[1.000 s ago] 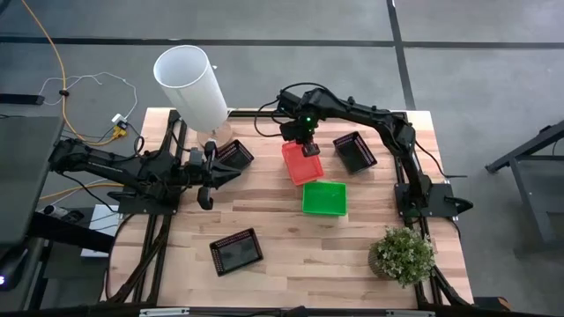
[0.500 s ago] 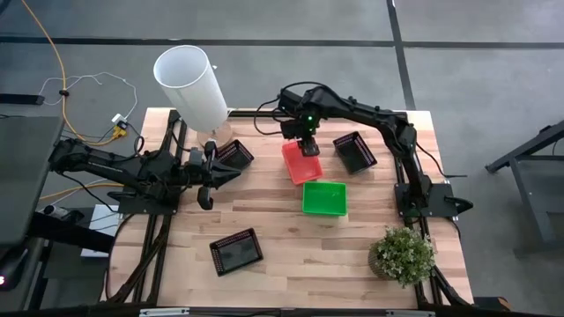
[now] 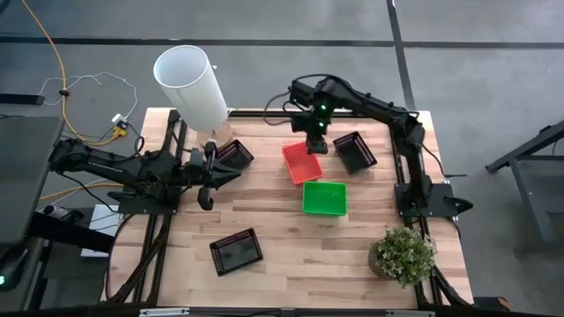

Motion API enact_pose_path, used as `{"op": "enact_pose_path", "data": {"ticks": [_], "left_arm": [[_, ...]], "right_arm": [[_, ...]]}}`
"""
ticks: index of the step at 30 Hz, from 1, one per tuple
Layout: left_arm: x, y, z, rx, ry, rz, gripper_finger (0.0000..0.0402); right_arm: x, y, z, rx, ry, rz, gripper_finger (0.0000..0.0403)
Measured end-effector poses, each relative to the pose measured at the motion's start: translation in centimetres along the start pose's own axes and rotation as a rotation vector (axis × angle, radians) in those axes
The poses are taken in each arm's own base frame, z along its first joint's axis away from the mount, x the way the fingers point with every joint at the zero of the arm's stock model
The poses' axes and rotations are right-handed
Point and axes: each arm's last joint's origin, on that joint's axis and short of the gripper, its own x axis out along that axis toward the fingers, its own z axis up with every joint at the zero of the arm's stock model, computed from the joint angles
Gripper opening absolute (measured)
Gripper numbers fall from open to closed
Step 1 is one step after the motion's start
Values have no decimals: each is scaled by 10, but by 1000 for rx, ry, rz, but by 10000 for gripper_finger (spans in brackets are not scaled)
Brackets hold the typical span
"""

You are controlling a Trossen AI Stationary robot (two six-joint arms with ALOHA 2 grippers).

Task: Stack baskets by color
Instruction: Stack the bottom black bin on top of the top left black bin

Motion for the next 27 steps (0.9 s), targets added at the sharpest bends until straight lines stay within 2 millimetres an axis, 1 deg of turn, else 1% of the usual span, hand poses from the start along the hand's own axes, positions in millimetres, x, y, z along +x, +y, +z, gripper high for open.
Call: {"op": "enact_pose_path", "data": {"ticks": [2,4,5,8,12,15,18,21,24,27], "left_arm": [[0,0,-1,4,12,2,0],[0,0,-2,5,16,3,0],[0,0,-2,5,16,3,0],[0,0,-2,3,15,3,0],[0,1,-1,7,11,13,0],[0,1,-1,12,9,27,0],[0,1,-1,12,8,29,0],[0,1,-1,12,8,28,0],[0,1,-1,12,8,28,0],[0,1,-1,12,8,28,0]], "right_arm": [[0,9,-11,15,9,8,197],[1,20,-26,22,-1,3,197],[0,27,-35,27,-20,-5,197],[6,45,-68,92,-107,-34,197],[18,78,-112,211,-316,-49,197],[29,104,-133,256,-564,-19,197],[35,126,-144,243,-882,-27,197],[45,139,-154,173,-1153,-91,197],[54,144,-161,107,-1299,-156,197],[61,144,-163,110,-1319,-146,197]]}}
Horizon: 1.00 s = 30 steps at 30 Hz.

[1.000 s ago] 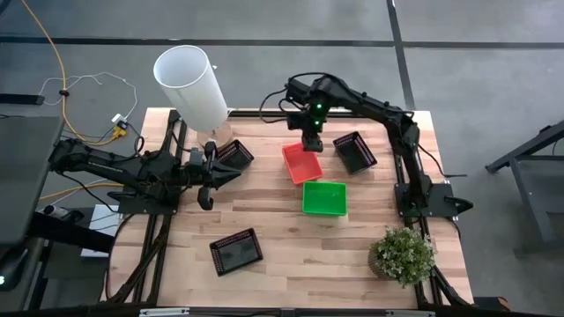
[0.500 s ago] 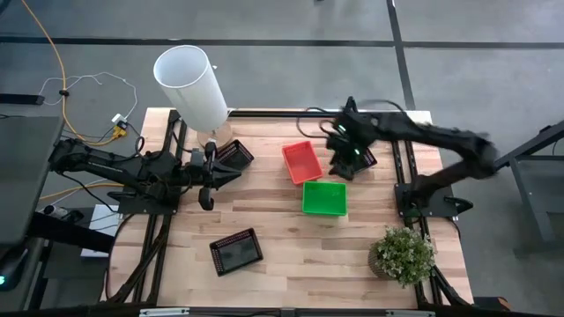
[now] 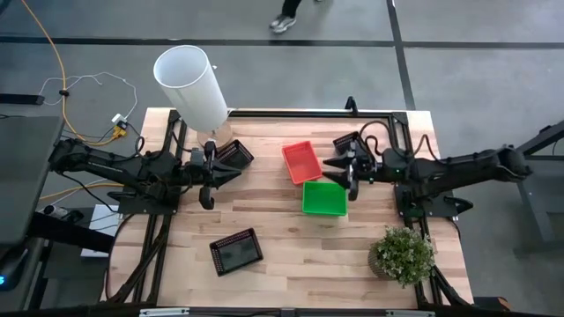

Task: Stack baskets by color
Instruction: Stack the bottom black bin on top of the top left black bin

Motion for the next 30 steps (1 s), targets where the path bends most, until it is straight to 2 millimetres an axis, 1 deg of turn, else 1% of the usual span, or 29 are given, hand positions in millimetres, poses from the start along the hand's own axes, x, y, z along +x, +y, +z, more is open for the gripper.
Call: {"op": "enact_pose_path", "data": {"ticks": [5,8,11,15,16,20,23,30], "left_arm": [[0,0,0,0,0,0,0],[0,0,0,-3,0,0,0],[0,0,0,-3,0,0,0],[0,0,0,-1,0,0,0],[0,0,0,-2,1,0,0],[0,0,0,1,2,0,0],[0,0,0,1,3,0,0],[0,0,-2,7,23,5,0]], "right_arm": [[1,3,-1,-34,3,18,196],[1,6,0,-77,-18,44,176],[1,6,0,-95,-14,55,124],[1,7,0,-106,-6,87,28],[1,8,0,-110,-3,99,14],[0,8,0,-88,2,113,14],[0,8,0,-88,6,130,3],[0,9,1,-84,-12,133,1]]}}
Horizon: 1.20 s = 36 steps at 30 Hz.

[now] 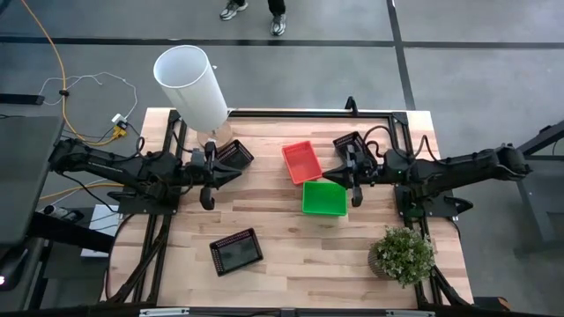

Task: Stack baskets by color
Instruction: Stack the bottom black bin on top of the top left black bin

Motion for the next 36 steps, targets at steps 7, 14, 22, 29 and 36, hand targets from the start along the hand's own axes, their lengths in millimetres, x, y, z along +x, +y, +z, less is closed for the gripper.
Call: {"op": "enact_pose_path", "data": {"ticks": [7,14,22,29,36], "left_arm": [[0,0,0,-5,4,9,40],[0,1,-3,-53,21,35,154],[0,2,-5,-33,41,39,231],[2,-5,5,7,146,4,232],[14,-32,7,-4,639,7,232]], "right_arm": [[0,0,0,4,-2,2,0],[0,0,0,6,-2,2,0],[0,0,0,24,-2,3,0],[0,0,0,24,-2,3,0],[0,0,0,17,-1,2,0]]}}
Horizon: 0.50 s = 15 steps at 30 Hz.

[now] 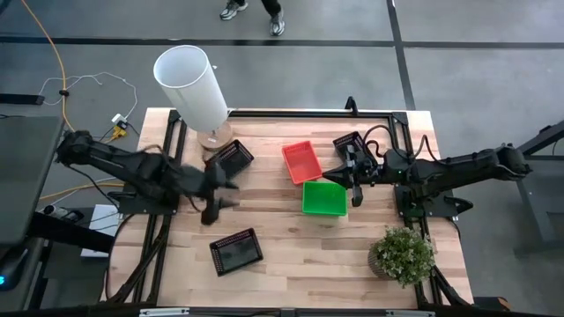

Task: Stack baskets by color
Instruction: Stack the bottom black bin on top of the top left black bin

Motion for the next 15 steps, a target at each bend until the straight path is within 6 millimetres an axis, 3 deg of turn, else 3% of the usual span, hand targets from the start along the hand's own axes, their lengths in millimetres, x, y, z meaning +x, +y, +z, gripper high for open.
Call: {"op": "enact_pose_path", "data": {"ticks": [8,15], "left_arm": [[50,-42,-47,-49,425,-27,232],[92,-51,-90,-112,542,120,231]], "right_arm": [[0,-1,-3,-3,26,-7,0],[0,-2,-7,-2,71,-14,0]]}}
